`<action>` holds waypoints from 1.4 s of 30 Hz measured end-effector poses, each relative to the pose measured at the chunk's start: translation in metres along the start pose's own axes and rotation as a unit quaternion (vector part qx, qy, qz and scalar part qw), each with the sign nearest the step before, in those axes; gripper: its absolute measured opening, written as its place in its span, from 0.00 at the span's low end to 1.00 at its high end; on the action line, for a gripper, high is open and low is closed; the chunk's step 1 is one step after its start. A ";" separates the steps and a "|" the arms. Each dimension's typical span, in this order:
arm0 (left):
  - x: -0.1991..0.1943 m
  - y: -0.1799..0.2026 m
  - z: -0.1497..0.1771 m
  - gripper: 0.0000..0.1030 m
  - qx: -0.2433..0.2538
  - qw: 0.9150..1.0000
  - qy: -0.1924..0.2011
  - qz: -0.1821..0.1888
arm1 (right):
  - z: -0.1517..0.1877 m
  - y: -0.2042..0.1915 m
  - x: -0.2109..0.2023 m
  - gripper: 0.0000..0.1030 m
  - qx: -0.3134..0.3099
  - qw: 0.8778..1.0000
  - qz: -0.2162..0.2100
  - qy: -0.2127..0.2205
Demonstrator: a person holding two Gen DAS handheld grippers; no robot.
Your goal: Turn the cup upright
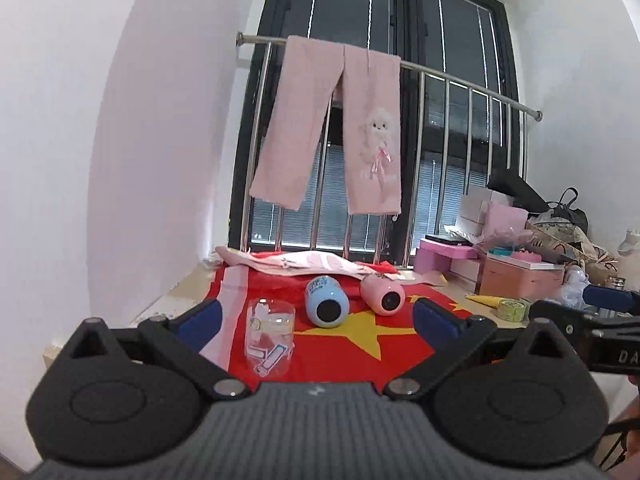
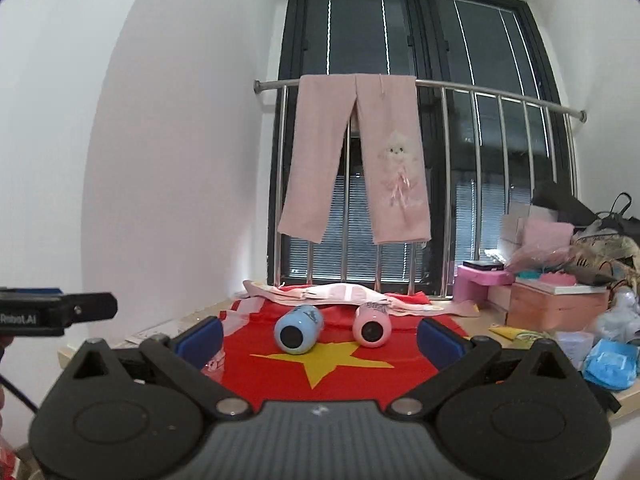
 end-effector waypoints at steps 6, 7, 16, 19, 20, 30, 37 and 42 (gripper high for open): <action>-0.001 0.001 0.003 1.00 0.002 1.000 -0.001 0.001 | 0.000 -0.001 -0.001 1.00 0.001 1.000 -0.001 0.001; 0.000 -0.001 0.003 1.00 0.000 1.000 -0.002 0.000 | 0.001 -0.001 -0.003 1.00 0.001 1.000 -0.001 0.001; 0.001 -0.002 0.004 1.00 -0.003 1.000 -0.006 -0.001 | 0.003 -0.001 -0.003 1.00 0.006 1.000 -0.001 -0.002; 0.000 -0.001 0.005 1.00 -0.002 1.000 -0.007 0.000 | 0.003 -0.001 -0.003 1.00 0.006 1.000 -0.002 -0.002; 0.000 -0.001 0.005 1.00 -0.002 1.000 -0.006 0.001 | 0.004 -0.001 -0.003 1.00 0.007 1.000 -0.002 -0.002; -0.001 0.000 0.007 1.00 -0.004 1.000 -0.008 0.002 | 0.007 -0.002 -0.002 1.00 0.011 1.000 -0.001 -0.003; -0.001 0.000 0.007 1.00 -0.005 1.000 -0.009 0.004 | 0.006 -0.002 0.001 1.00 0.012 1.000 -0.001 -0.002; -0.001 0.001 0.007 1.00 -0.005 1.000 -0.009 0.004 | 0.006 -0.001 0.000 1.00 0.013 1.000 0.000 -0.002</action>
Point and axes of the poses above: each gripper's, at about its wrist camera, not at the fingertips, and x roughly the way its jaws point, y to its right, z to its underside, the point moved 4 cm from there along x, roughly the way its jaws point, and after that the axes turned 1 degree about -z, right-handed, at the moved point
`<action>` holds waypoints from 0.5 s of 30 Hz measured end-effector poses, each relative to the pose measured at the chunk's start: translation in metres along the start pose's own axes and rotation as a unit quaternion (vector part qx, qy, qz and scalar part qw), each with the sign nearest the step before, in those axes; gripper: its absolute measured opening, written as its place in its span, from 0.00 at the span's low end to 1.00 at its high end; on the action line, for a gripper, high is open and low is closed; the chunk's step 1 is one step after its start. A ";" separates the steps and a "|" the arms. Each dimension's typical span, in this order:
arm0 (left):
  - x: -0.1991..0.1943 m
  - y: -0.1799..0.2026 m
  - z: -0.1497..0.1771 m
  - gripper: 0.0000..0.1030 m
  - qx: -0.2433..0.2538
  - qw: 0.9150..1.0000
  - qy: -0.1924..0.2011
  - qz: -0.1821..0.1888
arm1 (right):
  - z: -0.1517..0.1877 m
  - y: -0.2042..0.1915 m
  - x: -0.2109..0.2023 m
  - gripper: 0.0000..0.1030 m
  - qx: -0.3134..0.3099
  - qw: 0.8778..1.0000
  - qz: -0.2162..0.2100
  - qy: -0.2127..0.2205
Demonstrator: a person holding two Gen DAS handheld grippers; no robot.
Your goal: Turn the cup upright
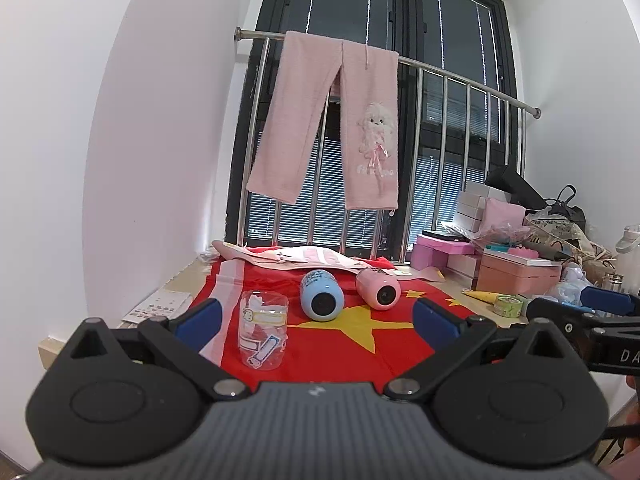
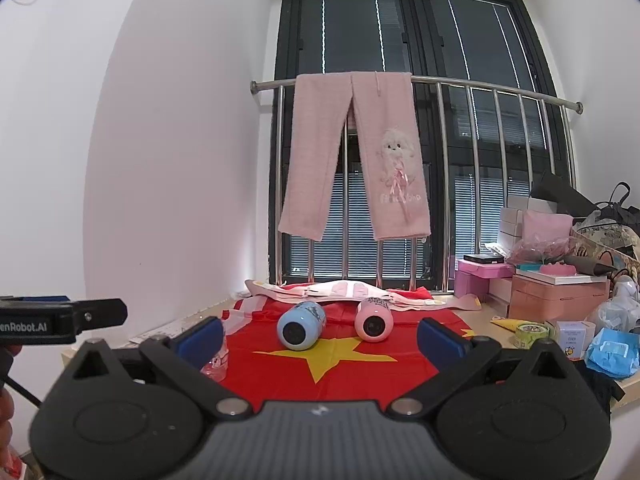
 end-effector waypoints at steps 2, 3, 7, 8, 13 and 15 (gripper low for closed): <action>0.000 0.000 0.000 1.00 -0.001 1.000 0.000 0.000 | 0.000 0.000 0.000 1.00 0.000 1.000 0.000 0.000; 0.000 0.000 0.000 1.00 -0.001 1.000 0.000 0.001 | 0.000 0.000 0.000 1.00 0.000 1.000 0.000 0.000; 0.000 0.000 0.000 1.00 -0.001 1.000 0.001 0.002 | 0.000 0.000 0.000 1.00 0.000 1.000 0.000 0.000; -0.001 0.001 0.000 1.00 -0.001 1.000 0.001 0.002 | 0.000 0.000 0.000 1.00 0.001 1.000 0.000 0.000; 0.000 0.001 0.000 1.00 -0.001 1.000 0.001 0.002 | 0.000 0.000 0.000 1.00 0.000 1.000 0.000 0.000; 0.000 0.000 0.000 1.00 -0.002 1.000 0.001 0.002 | 0.001 -0.001 0.001 1.00 0.000 1.000 0.000 0.000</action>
Point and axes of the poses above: each gripper's, at about its wrist camera, not at the fingertips, and x roughly the way its jaws point, y to its right, z to its underside, the point moved 4 cm from there along x, roughly the way its jaws point, and after that the axes turned 1 degree about -z, right-handed, at the moved point
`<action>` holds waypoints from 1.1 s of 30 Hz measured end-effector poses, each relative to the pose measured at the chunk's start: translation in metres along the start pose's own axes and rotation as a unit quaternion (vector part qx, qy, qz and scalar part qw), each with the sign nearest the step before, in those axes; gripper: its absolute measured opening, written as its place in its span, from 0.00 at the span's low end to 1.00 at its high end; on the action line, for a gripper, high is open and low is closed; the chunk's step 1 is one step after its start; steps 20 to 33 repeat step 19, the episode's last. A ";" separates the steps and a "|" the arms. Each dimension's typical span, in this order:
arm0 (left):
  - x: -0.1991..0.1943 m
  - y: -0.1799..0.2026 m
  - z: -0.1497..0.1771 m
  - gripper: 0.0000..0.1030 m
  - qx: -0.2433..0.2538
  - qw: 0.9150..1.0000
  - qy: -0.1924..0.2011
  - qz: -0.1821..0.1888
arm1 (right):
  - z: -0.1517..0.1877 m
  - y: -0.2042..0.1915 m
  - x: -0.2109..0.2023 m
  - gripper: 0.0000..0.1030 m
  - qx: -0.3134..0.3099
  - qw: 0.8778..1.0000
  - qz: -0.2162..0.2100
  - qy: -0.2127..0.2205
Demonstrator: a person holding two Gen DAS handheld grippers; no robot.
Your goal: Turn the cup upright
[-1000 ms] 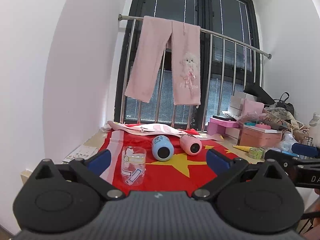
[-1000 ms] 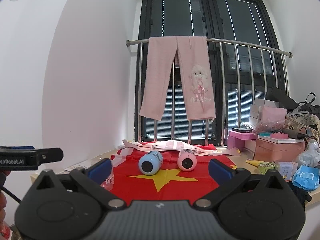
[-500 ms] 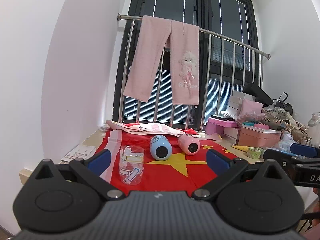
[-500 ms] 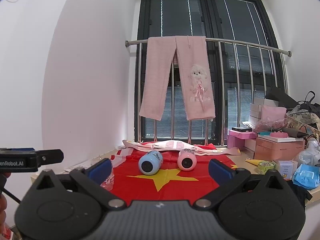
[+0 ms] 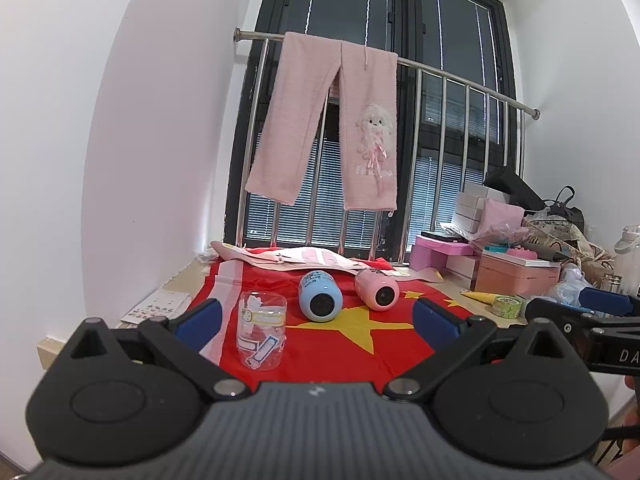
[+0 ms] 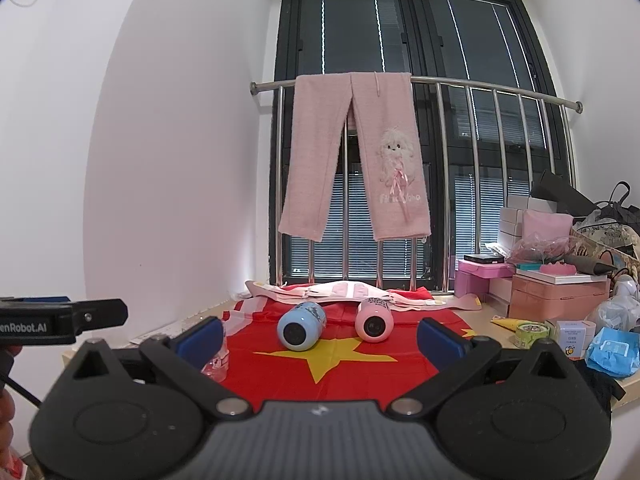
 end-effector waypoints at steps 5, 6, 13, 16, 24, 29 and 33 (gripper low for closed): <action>-0.001 0.001 -0.001 1.00 0.000 1.000 0.002 0.001 | 0.000 0.000 0.000 1.00 0.000 1.000 0.000 0.000; -0.001 0.002 -0.001 1.00 0.000 1.000 0.002 0.000 | 0.000 0.000 0.000 1.00 0.000 1.000 0.000 0.000; -0.002 0.001 -0.002 1.00 0.004 1.000 0.006 0.000 | 0.000 0.000 0.000 1.00 0.000 1.000 0.000 0.000; -0.001 0.001 -0.001 1.00 0.003 1.000 0.004 0.004 | 0.000 0.001 0.000 1.00 0.001 1.000 0.000 0.000; 0.000 0.000 -0.001 1.00 0.002 1.000 0.003 0.008 | 0.000 0.001 0.000 1.00 0.000 1.000 0.000 0.000; 0.000 0.000 -0.001 1.00 0.002 1.000 0.003 0.008 | 0.000 0.001 0.000 1.00 0.000 1.000 0.000 0.000; 0.000 0.000 -0.001 1.00 0.002 1.000 0.003 0.008 | 0.000 0.001 0.000 1.00 0.000 1.000 0.000 0.000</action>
Point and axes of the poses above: each gripper's, at about its wrist camera, not at the fingertips, and x roughly the way its jaws point, y to its right, z to its underside, the point moved 4 cm from there along x, roughly the way its jaws point, and after that the axes turned 1 degree about -z, right-handed, at the moved point
